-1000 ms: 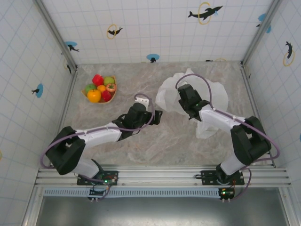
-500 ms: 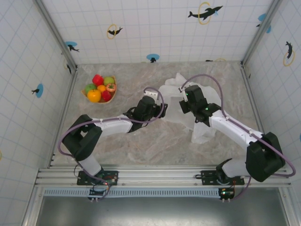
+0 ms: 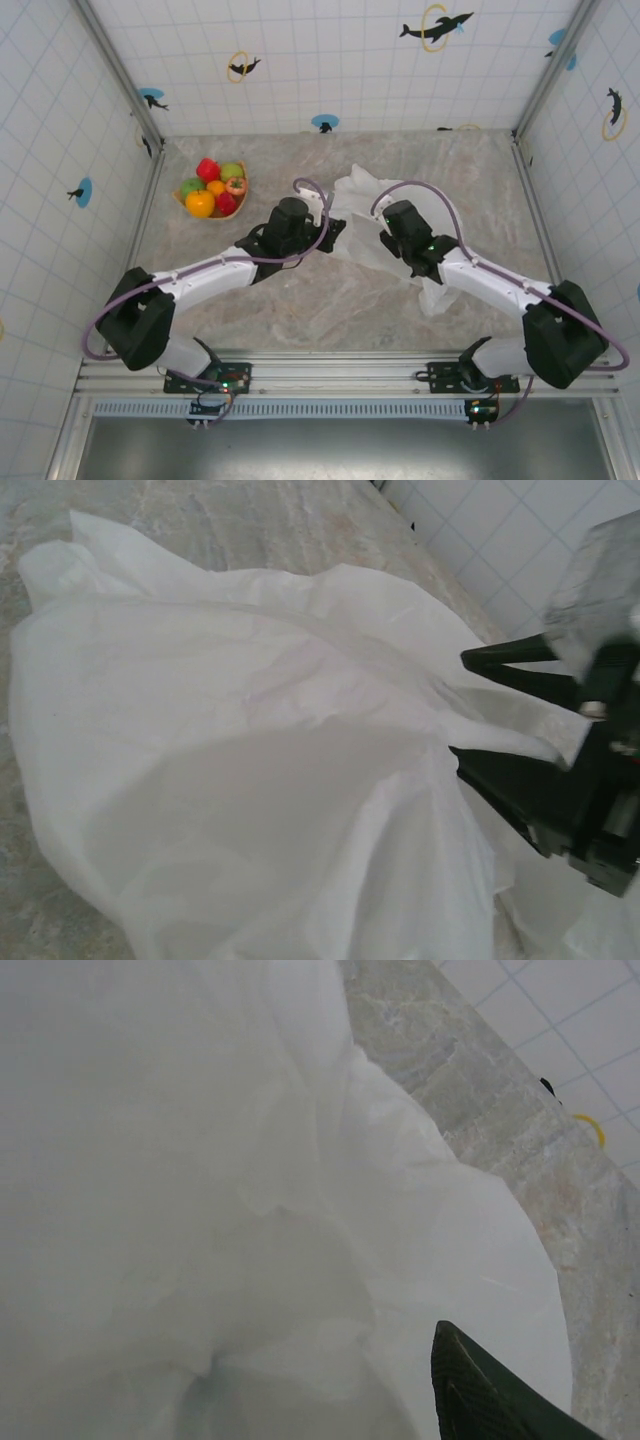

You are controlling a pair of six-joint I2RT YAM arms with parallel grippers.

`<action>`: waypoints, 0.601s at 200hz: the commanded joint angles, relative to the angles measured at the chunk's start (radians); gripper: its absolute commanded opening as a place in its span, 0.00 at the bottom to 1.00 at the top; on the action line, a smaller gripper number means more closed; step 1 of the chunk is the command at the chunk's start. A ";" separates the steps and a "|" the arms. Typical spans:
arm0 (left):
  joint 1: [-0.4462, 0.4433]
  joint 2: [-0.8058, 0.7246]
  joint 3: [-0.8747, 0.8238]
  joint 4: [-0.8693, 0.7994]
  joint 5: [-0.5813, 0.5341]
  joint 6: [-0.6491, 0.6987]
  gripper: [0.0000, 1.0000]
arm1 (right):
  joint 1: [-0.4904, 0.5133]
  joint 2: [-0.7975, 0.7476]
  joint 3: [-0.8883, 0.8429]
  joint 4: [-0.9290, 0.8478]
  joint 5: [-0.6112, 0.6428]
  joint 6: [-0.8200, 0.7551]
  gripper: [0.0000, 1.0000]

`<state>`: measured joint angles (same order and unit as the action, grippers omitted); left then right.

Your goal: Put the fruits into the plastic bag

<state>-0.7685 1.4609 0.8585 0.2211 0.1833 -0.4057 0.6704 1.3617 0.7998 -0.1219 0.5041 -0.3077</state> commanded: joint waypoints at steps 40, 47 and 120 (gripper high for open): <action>0.020 -0.027 -0.033 -0.079 0.042 0.024 0.09 | 0.024 0.096 0.027 0.177 -0.152 -0.003 0.36; 0.021 -0.029 -0.032 -0.086 0.037 0.024 0.09 | 0.024 0.106 0.033 0.183 -0.140 0.003 0.24; 0.037 -0.040 -0.059 -0.069 -0.199 0.061 0.41 | 0.011 0.066 0.195 -0.124 -0.091 0.266 0.00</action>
<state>-0.7387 1.4372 0.8173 0.1383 0.1062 -0.3710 0.6872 1.4872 0.9463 -0.1375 0.4648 -0.1989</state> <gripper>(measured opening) 0.254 0.049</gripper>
